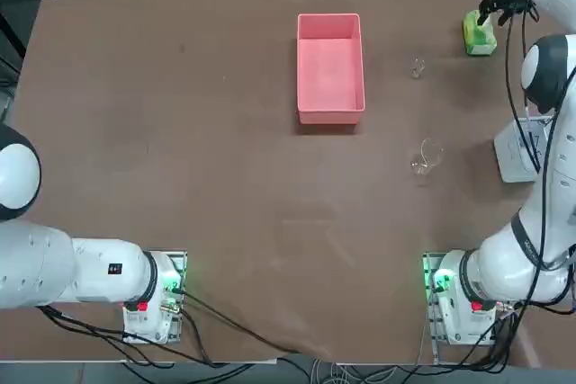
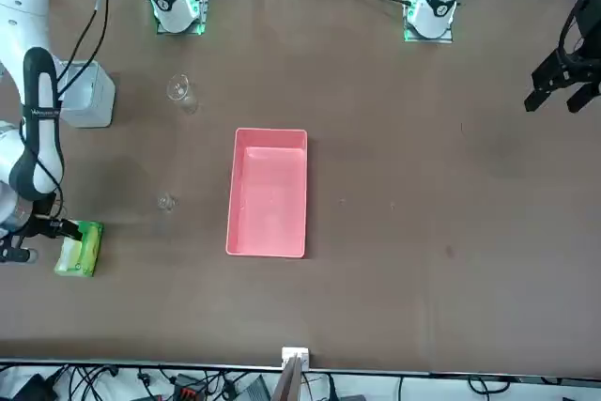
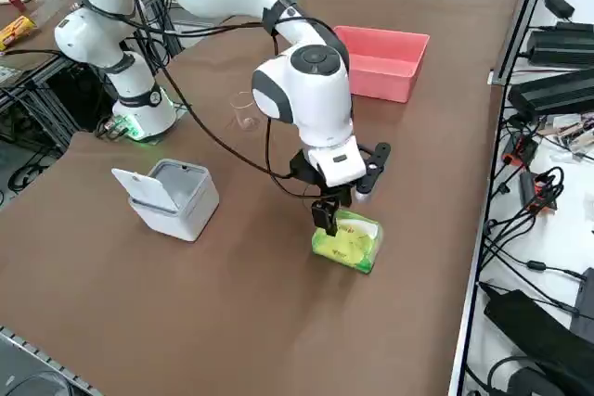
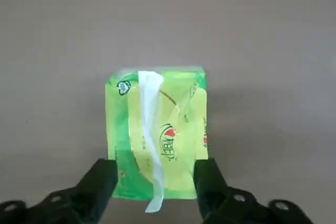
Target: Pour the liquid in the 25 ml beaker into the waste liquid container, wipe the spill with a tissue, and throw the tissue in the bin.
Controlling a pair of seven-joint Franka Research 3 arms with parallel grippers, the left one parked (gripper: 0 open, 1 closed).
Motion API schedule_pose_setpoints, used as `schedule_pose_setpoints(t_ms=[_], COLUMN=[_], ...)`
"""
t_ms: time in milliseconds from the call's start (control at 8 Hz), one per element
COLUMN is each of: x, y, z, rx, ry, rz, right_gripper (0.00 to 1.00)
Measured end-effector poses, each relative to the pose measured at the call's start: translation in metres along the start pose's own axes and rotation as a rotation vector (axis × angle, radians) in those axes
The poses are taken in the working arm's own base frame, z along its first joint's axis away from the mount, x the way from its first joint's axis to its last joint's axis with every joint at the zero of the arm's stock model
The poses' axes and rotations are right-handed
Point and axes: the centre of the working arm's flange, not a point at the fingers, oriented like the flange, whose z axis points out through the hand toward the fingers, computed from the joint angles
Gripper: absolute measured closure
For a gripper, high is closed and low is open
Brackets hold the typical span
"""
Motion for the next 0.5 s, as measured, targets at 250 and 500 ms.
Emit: schedule_pose_setpoints(t_ms=[250, 500], x=[-0.0008, -0.0007], y=[-0.0002, -0.0003], z=[0.0051, 0.0056], rx=[0.000, -0.001], ry=[-0.007, -0.007], rz=[0.000, 0.000], right_gripper=[0.36, 0.80])
